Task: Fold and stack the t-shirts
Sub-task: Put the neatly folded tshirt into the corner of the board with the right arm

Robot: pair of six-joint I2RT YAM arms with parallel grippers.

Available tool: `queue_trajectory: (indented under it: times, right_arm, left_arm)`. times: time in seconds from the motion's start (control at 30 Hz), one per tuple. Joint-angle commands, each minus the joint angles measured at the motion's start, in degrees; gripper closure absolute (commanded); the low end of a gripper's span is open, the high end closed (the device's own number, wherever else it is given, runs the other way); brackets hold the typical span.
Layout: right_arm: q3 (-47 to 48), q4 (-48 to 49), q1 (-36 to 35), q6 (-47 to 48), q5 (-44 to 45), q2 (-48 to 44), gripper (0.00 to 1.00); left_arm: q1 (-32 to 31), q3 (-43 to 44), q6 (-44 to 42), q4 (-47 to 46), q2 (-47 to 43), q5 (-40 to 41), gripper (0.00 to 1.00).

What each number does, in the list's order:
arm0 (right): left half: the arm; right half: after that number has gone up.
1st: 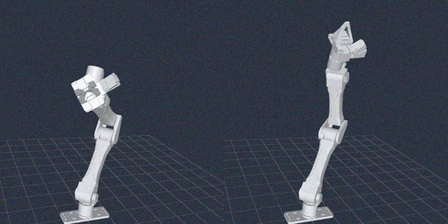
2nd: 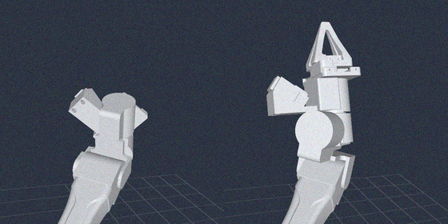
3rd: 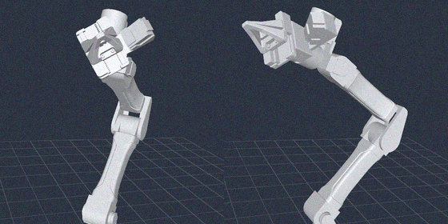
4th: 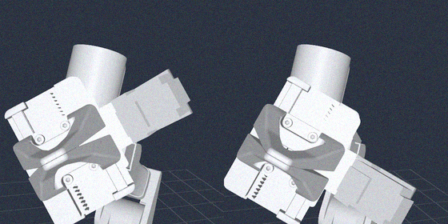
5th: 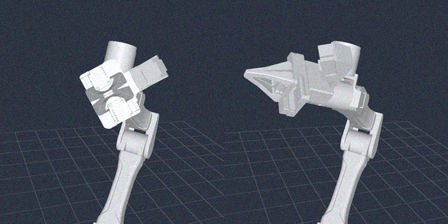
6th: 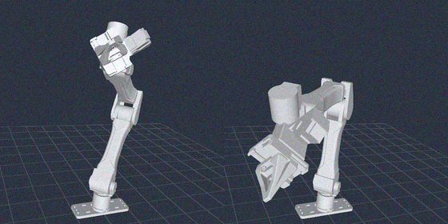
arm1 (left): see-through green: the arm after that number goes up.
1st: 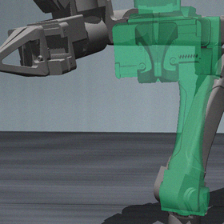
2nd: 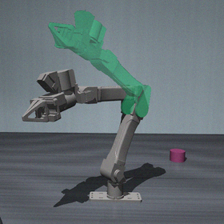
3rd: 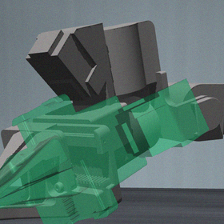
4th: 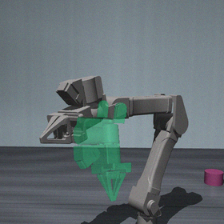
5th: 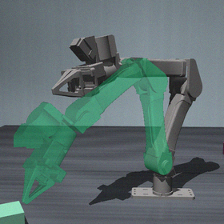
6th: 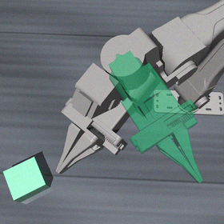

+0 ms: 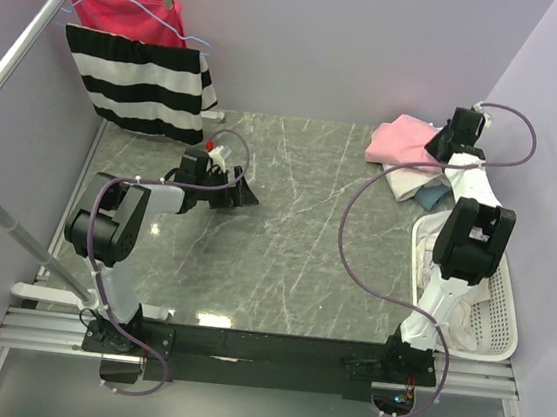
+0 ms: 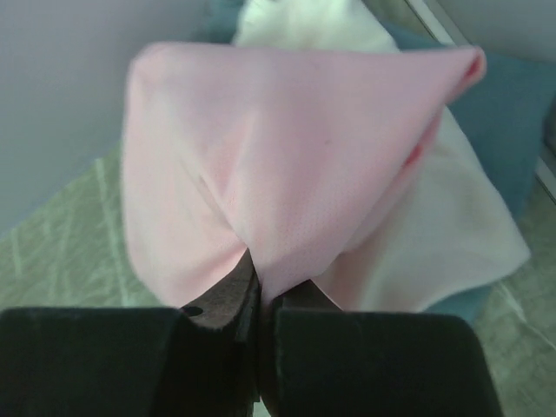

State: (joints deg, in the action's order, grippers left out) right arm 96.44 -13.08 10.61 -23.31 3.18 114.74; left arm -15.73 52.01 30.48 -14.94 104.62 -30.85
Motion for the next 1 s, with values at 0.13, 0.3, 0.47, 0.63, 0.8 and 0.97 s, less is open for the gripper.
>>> queue_trajectory:
  times: [0.13,0.3,0.47,0.63,0.8,0.97]
  right_arm:
    - [-4.8,-1.2,1.3,-1.7,1.8,-2.0,0.93]
    - [-12.3,-0.5,1.3,-4.3,6.0,-7.1,0.29]
    - [-26.3,9.6,-3.9,-1.4,9.9,-21.6,0.01]
    - [-34.4,14.2,-10.3,3.3,15.7,-32.3,0.00]
    - [-37.0,13.4,-14.3,3.5,8.6,-36.6,0.00]
    - [-38.9,11.9,-18.4,5.8,3.7,-37.6,0.00]
  left_arm:
    - [0.1,2.9,-0.8,0.8,2.3,-3.4,0.05]
    - [0.1,3.6,-1.5,3.0,2.5,-2.0,0.05]
    - [0.1,3.7,-0.6,3.2,1.9,0.2,0.04]
    - [0.2,3.1,-1.2,4.7,-1.7,4.6,0.03]
    - [0.1,1.6,-1.7,4.7,-6.3,7.6,0.03]
    - [-0.4,-1.2,-2.0,4.4,-13.7,13.2,0.01]
